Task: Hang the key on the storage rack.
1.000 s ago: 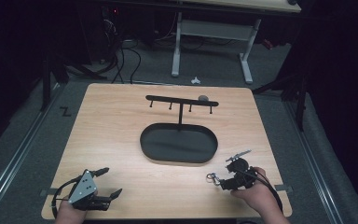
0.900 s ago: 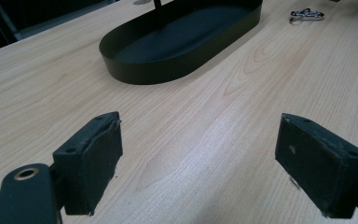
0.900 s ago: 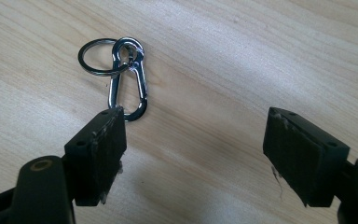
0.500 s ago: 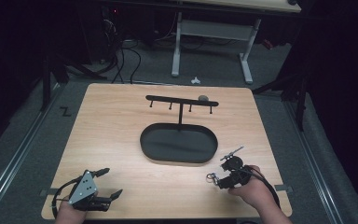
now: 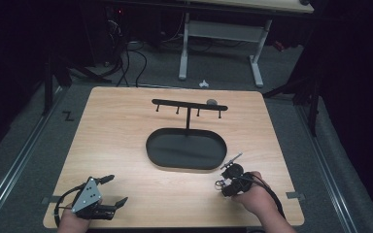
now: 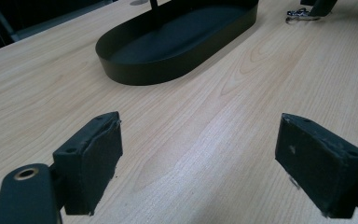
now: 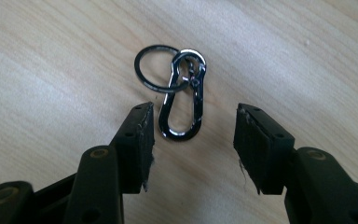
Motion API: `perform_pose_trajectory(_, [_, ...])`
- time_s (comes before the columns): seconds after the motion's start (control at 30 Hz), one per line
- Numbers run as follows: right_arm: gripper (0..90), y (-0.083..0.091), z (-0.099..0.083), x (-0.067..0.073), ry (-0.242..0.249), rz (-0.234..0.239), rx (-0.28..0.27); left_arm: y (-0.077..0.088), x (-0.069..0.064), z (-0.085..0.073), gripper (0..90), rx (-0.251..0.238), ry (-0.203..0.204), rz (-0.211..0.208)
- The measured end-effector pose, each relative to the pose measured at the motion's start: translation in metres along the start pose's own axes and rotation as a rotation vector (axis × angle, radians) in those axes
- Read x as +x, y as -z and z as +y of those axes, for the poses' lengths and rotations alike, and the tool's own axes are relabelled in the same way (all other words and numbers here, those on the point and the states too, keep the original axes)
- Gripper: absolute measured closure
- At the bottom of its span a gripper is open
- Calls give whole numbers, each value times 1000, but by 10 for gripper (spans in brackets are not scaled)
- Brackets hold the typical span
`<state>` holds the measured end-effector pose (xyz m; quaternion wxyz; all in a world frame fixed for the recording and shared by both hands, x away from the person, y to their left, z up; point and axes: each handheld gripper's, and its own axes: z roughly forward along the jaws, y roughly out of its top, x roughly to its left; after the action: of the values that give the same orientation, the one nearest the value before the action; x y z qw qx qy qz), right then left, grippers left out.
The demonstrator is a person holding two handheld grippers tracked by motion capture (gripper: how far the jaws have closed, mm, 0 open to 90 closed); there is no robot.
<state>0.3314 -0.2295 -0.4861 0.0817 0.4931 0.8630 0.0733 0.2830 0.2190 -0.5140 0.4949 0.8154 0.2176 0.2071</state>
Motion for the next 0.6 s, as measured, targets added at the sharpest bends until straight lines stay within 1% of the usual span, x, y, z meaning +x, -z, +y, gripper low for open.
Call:
perform_pose_trajectory(0.07, [457,-2,1,1,3,-6,-2,0,1,0,153,2,0,0])
perform_pose_trajectory(0.2, [450,-3,4,3,10,-10,-12,1,1,0,153,2,1,-1])
perform_pose_trajectory(0.23, [445,-4,7,5,24,-16,-12,1,1,0,153,1,1,-1])
perform_pose_trajectory(0.3, [451,-4,8,6,32,-19,-13,1,0,0,153,1,-1,-2])
perform_pose_trajectory(0.43, [490,-5,12,7,42,-34,-26,1,1,0,153,2,0,-3])
perform_pose_trajectory(0.5, [529,-4,13,6,35,-29,-28,1,1,0,152,4,-1,-4])
perform_pose_trajectory(0.6, [592,-1,15,3,26,-30,-46,1,1,0,153,5,-2,-5])
